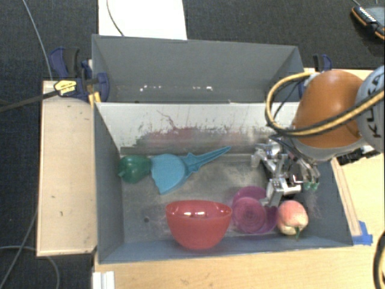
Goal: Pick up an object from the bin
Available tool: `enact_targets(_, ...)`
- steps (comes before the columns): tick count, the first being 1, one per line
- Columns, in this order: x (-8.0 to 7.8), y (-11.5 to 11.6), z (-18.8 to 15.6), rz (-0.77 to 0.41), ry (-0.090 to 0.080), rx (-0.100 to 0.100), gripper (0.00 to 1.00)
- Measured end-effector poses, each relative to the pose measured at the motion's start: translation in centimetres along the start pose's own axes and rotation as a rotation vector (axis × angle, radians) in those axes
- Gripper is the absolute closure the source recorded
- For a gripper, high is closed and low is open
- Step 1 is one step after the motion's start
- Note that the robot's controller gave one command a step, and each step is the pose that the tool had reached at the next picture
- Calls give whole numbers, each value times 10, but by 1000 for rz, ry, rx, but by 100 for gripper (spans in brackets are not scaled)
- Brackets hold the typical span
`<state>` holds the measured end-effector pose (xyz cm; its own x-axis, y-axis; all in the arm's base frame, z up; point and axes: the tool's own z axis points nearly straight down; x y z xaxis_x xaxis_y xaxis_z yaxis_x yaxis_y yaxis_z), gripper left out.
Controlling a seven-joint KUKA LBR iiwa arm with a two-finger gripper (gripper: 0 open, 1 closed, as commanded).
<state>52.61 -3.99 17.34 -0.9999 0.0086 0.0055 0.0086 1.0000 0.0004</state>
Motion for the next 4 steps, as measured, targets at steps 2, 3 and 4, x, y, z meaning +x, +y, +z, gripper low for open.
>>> enact_targets(2,18,28,95,275,-9,-2,0)
enact_targets(3,26,31,34,53,-14,0,0)
enact_targets(4,24,30,97,279,4,-1,0)
